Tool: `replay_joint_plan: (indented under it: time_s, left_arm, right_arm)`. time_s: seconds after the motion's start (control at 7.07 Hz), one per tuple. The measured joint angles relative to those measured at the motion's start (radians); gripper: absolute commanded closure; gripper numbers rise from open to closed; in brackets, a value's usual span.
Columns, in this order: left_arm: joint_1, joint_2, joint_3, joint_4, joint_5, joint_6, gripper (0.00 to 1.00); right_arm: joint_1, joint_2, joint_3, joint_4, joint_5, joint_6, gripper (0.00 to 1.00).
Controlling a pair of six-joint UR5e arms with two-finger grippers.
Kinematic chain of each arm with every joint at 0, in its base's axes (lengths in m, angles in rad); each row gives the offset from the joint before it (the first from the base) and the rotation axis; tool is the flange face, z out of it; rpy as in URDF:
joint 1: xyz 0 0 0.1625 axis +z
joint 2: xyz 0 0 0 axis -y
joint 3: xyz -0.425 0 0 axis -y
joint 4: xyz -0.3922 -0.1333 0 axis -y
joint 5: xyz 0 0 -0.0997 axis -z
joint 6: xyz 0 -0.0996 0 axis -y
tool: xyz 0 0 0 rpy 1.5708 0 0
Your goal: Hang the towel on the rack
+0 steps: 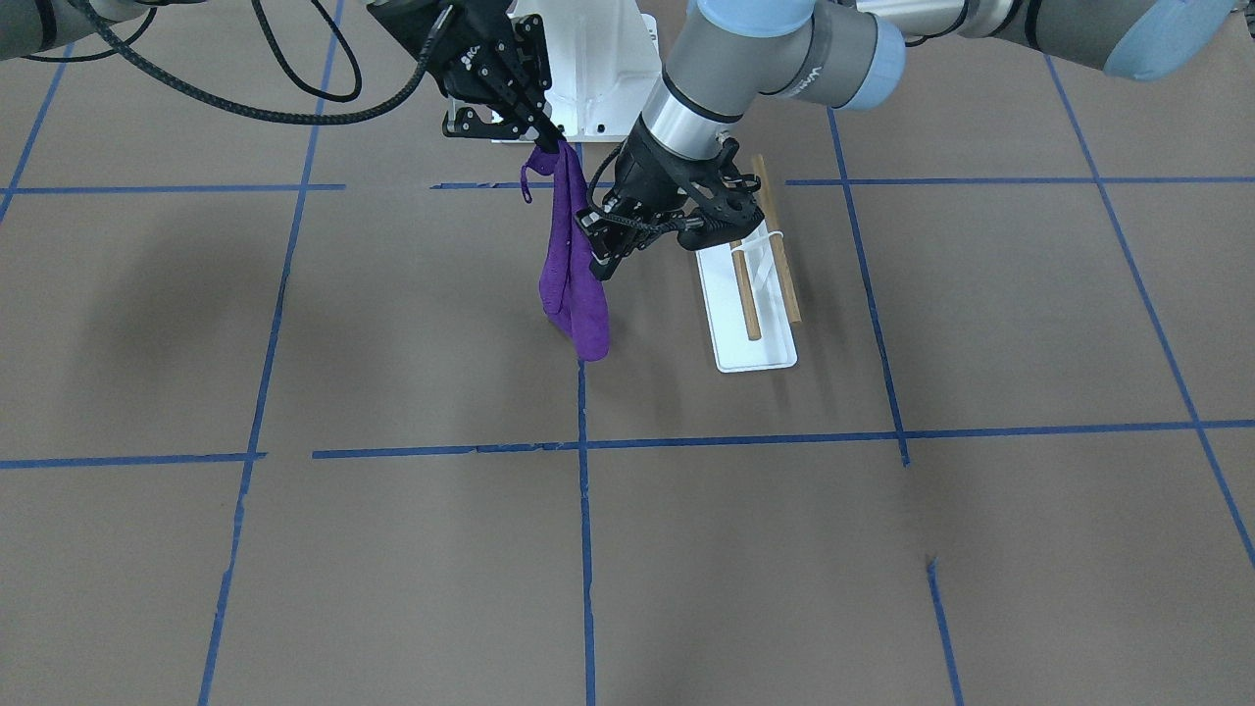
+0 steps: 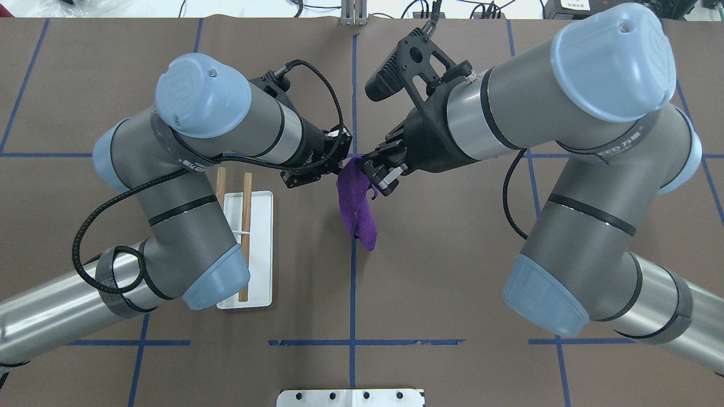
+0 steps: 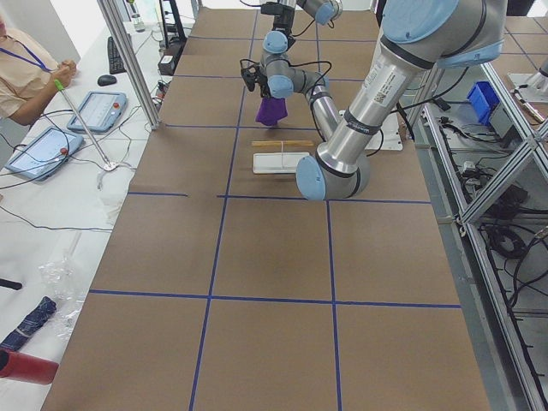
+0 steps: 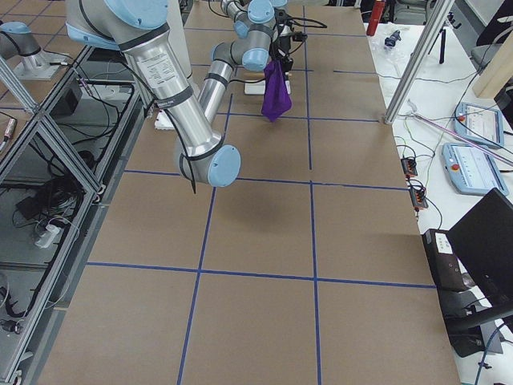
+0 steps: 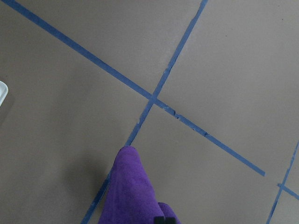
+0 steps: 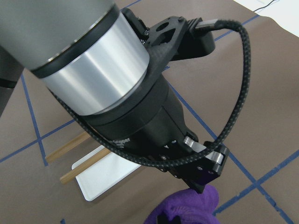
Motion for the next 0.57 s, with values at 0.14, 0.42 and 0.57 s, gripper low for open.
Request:
replay_joint_plan:
  time_s: [0.14, 0.42, 0.57]
  left_arm:
    - [0.001, 0.000, -0.003, 0.000, 0.000, -0.001, 1.00]
    - [0.001, 0.002, -0.005, 0.000, 0.000, 0.003, 1.00]
    - [0.000, 0.004, -0.006, 0.000, 0.000, 0.006, 1.00]
  right_arm:
    - [0.001, -0.002, 0.002, 0.000, 0.000, 0.000, 0.58]
    - [-0.006, -0.005, 0.011, 0.001, 0.007, 0.002, 0.00]
    - [-0.012, -0.013, 0.022, -0.008, 0.011, 0.009, 0.00]
